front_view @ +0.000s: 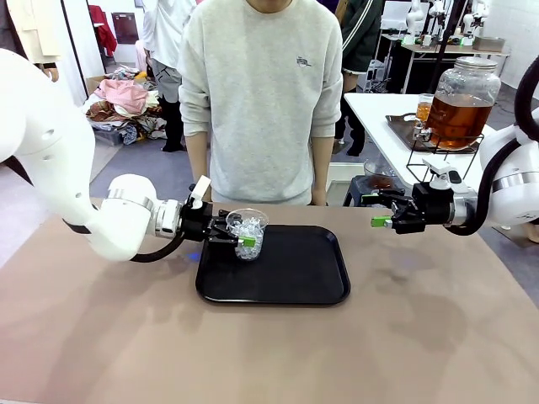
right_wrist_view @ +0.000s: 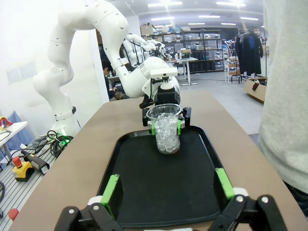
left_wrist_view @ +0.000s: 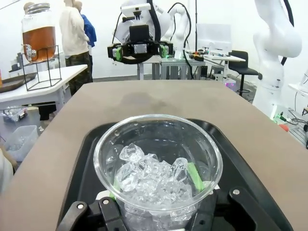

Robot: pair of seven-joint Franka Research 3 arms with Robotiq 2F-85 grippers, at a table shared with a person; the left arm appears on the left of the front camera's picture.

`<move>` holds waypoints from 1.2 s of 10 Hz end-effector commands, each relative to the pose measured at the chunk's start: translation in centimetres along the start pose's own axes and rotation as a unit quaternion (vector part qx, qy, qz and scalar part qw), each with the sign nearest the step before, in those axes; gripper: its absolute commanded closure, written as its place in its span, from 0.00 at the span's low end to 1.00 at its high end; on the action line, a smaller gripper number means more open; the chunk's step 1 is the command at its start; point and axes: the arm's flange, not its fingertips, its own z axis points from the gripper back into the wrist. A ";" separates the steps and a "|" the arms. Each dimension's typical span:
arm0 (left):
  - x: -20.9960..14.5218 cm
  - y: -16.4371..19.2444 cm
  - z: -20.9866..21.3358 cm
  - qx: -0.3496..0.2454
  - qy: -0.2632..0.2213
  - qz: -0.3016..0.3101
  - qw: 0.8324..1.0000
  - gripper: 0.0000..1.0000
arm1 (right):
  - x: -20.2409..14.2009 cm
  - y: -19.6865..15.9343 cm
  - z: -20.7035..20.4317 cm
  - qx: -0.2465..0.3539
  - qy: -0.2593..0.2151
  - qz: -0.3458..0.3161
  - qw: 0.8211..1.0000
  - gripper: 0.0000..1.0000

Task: Pour the drink into the iced cup.
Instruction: Pick up the iced cup indicated by the human and present it to them.

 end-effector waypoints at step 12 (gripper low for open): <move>14.4 3.9 -0.3 0.052 -0.005 0.026 0.998 0.40 | 0.4 -0.2 -0.1 0.001 0.001 0.004 1.000 0.00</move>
